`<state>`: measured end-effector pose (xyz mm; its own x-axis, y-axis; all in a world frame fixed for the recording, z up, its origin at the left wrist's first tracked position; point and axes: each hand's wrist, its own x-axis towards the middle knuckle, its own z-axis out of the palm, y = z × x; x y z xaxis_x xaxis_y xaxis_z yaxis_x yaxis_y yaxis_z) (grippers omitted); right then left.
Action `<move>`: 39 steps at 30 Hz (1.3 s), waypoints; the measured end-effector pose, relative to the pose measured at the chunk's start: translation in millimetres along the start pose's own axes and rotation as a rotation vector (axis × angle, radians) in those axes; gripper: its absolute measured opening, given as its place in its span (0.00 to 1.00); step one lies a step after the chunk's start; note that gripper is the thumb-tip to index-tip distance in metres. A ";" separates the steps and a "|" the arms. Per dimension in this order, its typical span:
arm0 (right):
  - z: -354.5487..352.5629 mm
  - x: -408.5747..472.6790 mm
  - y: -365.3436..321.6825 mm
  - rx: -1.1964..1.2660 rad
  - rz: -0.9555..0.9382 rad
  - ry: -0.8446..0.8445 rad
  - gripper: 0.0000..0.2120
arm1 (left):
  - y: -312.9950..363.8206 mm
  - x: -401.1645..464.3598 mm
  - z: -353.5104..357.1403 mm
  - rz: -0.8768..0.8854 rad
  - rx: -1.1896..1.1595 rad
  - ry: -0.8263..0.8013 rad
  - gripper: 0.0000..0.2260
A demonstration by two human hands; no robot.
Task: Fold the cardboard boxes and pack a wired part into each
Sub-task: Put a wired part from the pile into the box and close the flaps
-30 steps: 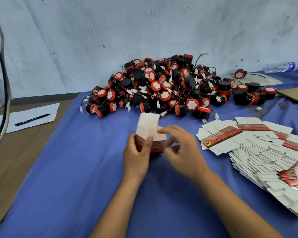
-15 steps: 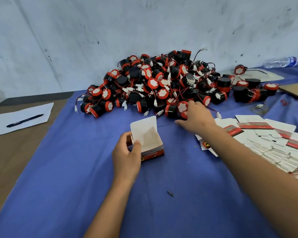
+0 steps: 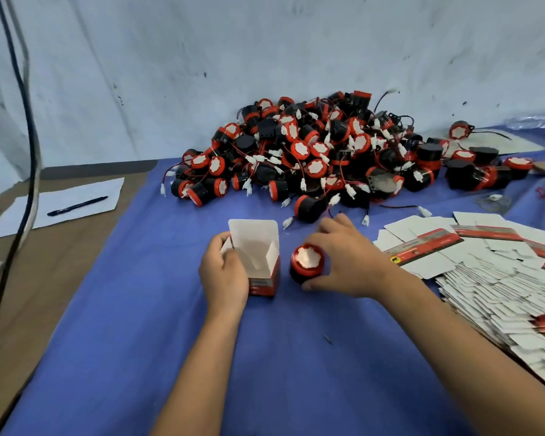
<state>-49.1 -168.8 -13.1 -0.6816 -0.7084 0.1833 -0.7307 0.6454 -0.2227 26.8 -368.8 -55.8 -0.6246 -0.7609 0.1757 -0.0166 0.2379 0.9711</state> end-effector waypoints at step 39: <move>13.9 -1.8 -92.1 -0.299 0.253 0.030 0.21 | 7.8 -32.7 29.0 -0.013 -0.166 -0.313 0.13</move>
<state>20.0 -230.9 -6.3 -0.8391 -0.5108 0.1868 -0.5160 0.8563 0.0237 24.4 -324.5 -58.6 -0.8345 -0.5354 0.1300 0.0847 0.1085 0.9905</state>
